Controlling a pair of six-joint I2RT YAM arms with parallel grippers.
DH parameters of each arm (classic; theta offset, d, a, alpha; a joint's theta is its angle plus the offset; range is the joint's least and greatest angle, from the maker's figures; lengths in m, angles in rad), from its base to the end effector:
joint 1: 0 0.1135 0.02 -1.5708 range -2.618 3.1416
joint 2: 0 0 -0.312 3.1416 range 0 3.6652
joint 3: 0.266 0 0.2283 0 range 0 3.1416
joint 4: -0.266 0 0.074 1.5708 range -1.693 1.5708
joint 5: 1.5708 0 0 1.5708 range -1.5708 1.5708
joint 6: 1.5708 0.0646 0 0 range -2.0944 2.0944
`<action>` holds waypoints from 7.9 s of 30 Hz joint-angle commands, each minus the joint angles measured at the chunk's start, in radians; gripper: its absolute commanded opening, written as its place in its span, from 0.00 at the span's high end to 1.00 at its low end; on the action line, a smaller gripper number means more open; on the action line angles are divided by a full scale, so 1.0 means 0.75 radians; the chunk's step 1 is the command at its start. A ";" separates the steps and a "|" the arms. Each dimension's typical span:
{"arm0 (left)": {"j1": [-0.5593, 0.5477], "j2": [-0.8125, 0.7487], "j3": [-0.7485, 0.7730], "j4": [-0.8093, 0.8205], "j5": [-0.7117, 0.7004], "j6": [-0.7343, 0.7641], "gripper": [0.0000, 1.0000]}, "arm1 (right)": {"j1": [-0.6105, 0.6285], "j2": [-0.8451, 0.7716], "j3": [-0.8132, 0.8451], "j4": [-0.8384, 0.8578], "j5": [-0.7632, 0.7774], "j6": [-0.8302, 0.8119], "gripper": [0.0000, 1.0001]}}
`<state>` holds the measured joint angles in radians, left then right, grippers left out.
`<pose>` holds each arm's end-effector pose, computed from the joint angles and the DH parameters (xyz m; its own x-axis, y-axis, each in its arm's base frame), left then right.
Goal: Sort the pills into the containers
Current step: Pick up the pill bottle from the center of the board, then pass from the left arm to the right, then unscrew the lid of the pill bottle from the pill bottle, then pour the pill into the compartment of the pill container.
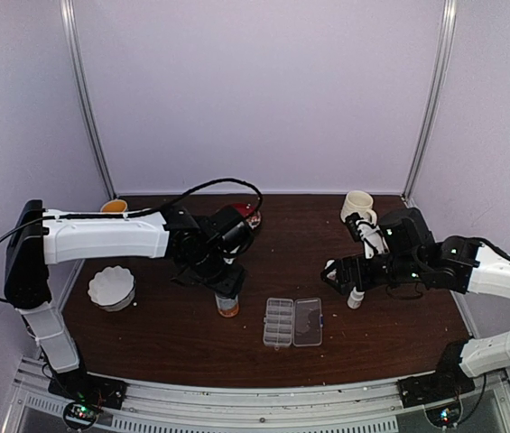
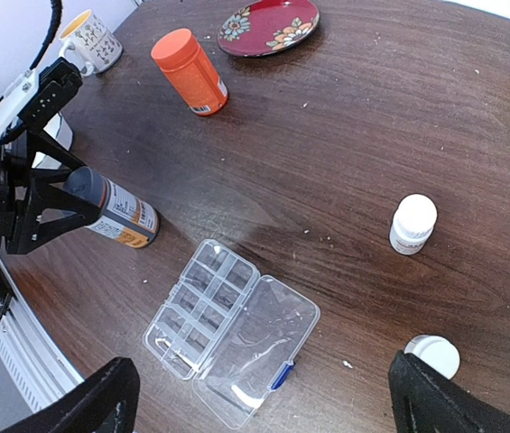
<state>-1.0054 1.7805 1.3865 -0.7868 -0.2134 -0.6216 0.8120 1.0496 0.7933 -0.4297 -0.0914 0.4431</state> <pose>0.2063 -0.2996 0.2627 -0.8583 0.2904 -0.4231 0.3472 0.9357 -0.0622 0.1333 0.1492 0.2987 -0.7244 -0.1435 -0.6743 -0.5099 0.7698 0.3840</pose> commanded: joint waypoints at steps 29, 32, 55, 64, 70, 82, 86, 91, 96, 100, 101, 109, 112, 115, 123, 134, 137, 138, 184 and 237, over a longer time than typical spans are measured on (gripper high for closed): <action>-0.008 -0.294 0.194 -0.095 0.522 0.120 0.71 | 0.276 -0.118 -0.193 0.657 -0.148 -0.171 0.04; -0.010 -0.336 0.228 -0.094 0.674 0.144 0.71 | 0.322 -0.153 -0.273 0.841 -0.210 -0.306 0.02; -0.024 -0.456 0.242 0.019 0.964 0.319 0.76 | 0.407 0.313 0.215 0.584 -0.592 -0.610 0.16; -0.026 -0.453 0.239 0.020 0.903 0.278 0.77 | 0.433 0.359 0.243 0.582 -0.458 -0.651 0.52; -0.019 -0.462 0.234 -0.001 0.681 -0.125 0.82 | 0.518 0.332 0.215 0.591 0.015 -0.761 0.71; -0.020 -0.635 -0.129 0.429 0.628 -0.772 0.44 | 0.659 0.351 0.123 0.866 0.649 -0.925 0.85; -0.021 -0.719 -0.149 0.434 0.514 -0.662 0.07 | 0.634 0.263 0.032 0.943 0.442 -0.874 0.83; -0.012 -0.870 -0.120 0.394 0.429 -0.336 0.02 | 0.581 0.204 0.022 0.806 0.143 -0.810 0.81; -0.012 -0.967 -0.132 0.469 0.647 0.337 0.02 | 0.471 0.151 0.032 0.724 -0.334 -0.697 0.82; -0.013 -1.072 -0.348 0.667 0.958 0.909 0.04 | 0.441 0.157 0.099 0.626 -0.597 -0.652 0.83; -0.012 -1.096 -0.396 0.689 1.033 1.075 0.05 | 0.440 0.160 0.115 0.598 -0.634 -0.650 0.83; -0.012 -0.998 -0.306 0.449 1.162 1.745 0.02 | 0.441 0.225 0.227 0.456 -0.828 -0.640 0.83; -0.012 -0.943 -0.254 0.371 1.206 1.828 0.02 | 0.439 0.262 0.267 0.419 -0.831 -0.649 0.83; -0.015 -0.903 -0.236 0.323 1.247 1.897 0.02 | 0.440 0.292 0.302 0.406 -0.832 -0.654 0.83; -0.016 -0.831 -0.222 0.282 1.318 1.937 0.06 | 0.440 0.345 0.356 0.407 -0.827 -0.664 0.84; -0.023 -0.766 -0.219 0.278 1.289 1.935 0.15 | 0.440 0.391 0.387 0.415 -0.808 -0.666 0.85; -0.022 -0.760 -0.220 0.280 1.286 1.935 0.16 | 0.441 0.399 0.392 0.417 -0.806 -0.666 0.86; -0.022 -0.755 -0.220 0.279 1.281 1.936 0.16 | 0.440 0.402 0.393 0.419 -0.804 -0.666 0.86; -0.045 -0.688 -0.049 0.526 0.404 -0.929 0.85 | 0.518 0.476 0.063 1.314 0.691 -1.275 1.00; 0.234 -0.114 -0.659 0.551 0.029 -0.227 0.03 | 0.513 -0.222 -0.544 0.696 0.479 -0.484 1.00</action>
<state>-0.8326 1.7199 0.9390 -0.4088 -0.1814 -0.7578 1.2037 0.8970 0.3790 0.1066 0.2722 0.0490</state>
